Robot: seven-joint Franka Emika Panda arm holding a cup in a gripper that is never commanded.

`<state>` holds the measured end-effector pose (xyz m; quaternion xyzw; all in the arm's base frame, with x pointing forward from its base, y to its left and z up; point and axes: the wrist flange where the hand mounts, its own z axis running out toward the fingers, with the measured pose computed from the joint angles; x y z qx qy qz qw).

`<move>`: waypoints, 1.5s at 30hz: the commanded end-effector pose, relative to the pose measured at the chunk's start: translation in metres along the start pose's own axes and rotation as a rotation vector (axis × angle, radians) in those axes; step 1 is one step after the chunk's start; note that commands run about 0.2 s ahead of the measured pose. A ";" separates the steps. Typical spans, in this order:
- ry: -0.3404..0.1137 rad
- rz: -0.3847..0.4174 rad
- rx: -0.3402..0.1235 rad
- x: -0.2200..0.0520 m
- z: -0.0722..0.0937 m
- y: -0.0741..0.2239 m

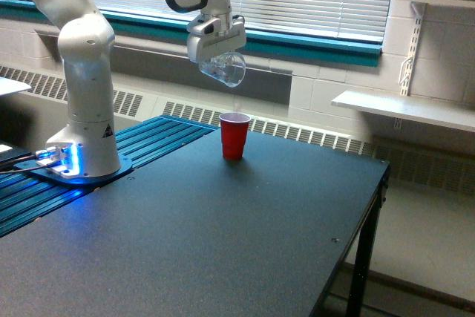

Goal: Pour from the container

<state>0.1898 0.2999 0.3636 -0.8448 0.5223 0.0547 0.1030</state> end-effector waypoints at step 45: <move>-0.095 0.125 -0.092 0.008 0.011 -0.001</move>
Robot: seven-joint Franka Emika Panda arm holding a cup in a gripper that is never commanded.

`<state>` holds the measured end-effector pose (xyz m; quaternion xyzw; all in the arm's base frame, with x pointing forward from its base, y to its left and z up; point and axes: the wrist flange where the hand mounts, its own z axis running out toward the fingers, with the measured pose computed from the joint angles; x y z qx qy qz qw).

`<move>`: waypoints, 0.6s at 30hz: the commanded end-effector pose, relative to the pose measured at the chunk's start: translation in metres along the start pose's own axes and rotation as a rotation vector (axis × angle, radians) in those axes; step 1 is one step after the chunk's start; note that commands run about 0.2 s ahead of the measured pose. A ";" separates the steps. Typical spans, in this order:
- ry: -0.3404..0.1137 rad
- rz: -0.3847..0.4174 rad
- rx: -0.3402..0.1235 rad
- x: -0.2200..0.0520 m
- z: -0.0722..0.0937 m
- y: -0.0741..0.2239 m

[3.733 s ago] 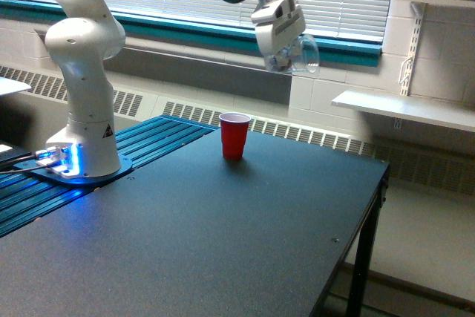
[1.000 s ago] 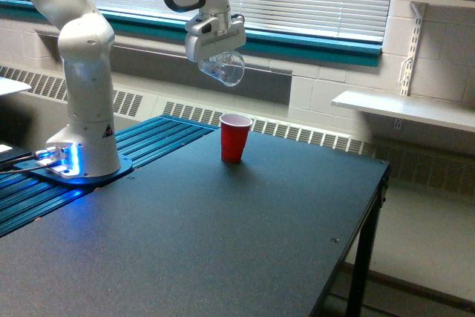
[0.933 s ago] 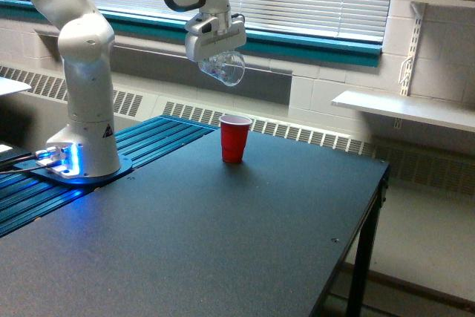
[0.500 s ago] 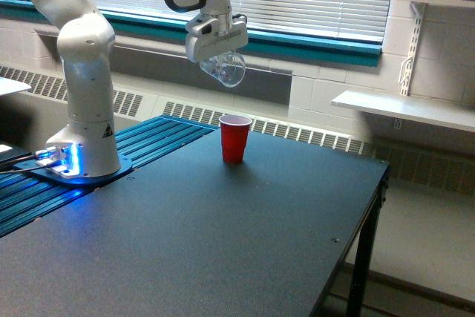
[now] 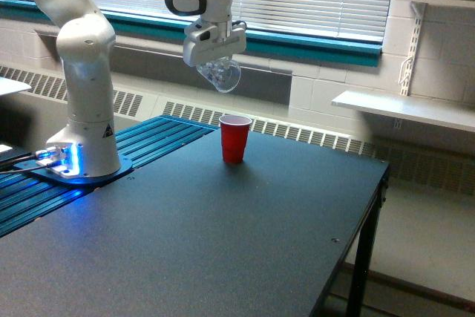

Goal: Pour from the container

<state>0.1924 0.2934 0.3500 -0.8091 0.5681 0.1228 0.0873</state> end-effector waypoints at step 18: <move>-0.023 0.023 -0.027 0.003 0.001 -0.011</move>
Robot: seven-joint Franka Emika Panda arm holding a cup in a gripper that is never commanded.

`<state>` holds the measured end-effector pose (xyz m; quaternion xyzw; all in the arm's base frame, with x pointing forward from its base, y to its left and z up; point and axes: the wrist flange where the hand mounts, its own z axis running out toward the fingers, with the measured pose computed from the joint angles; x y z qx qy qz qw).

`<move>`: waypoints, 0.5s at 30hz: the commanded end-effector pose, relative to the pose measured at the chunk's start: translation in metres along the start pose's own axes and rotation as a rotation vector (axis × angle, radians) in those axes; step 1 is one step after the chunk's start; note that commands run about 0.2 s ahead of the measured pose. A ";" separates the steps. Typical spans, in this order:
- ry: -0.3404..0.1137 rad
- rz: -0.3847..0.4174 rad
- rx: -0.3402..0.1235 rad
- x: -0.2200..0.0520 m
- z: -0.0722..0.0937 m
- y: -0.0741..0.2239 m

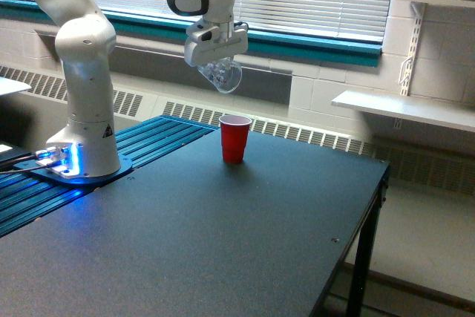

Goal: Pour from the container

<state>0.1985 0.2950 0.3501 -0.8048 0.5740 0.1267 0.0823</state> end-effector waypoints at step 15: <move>-0.049 0.061 -0.043 0.017 -0.005 -0.014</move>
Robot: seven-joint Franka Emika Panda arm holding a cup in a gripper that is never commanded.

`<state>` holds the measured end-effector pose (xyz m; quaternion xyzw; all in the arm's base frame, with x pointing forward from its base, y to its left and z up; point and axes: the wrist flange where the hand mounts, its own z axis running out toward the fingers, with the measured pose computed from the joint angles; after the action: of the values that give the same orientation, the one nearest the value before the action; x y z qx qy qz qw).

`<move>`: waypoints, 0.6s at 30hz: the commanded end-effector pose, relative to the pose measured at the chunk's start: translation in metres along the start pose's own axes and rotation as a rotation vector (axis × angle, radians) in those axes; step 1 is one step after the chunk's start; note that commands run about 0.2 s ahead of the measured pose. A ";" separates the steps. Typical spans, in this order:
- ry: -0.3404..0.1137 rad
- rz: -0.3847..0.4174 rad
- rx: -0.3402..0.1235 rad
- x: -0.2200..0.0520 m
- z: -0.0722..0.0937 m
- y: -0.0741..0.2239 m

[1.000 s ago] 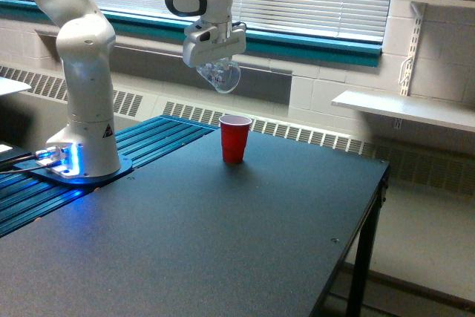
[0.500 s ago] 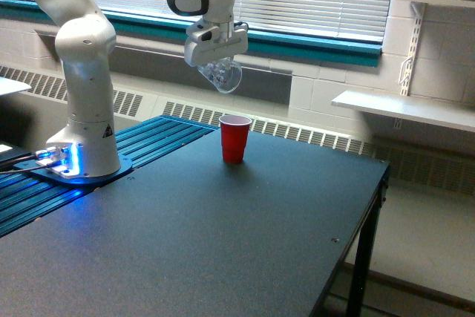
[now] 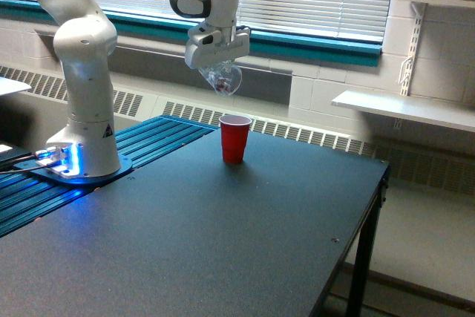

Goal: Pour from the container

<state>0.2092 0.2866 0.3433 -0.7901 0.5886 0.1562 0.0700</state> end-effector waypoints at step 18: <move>-0.081 0.019 0.030 -0.006 -0.008 -0.009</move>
<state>0.2174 0.2900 0.3524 -0.7716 0.6035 0.1793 0.0913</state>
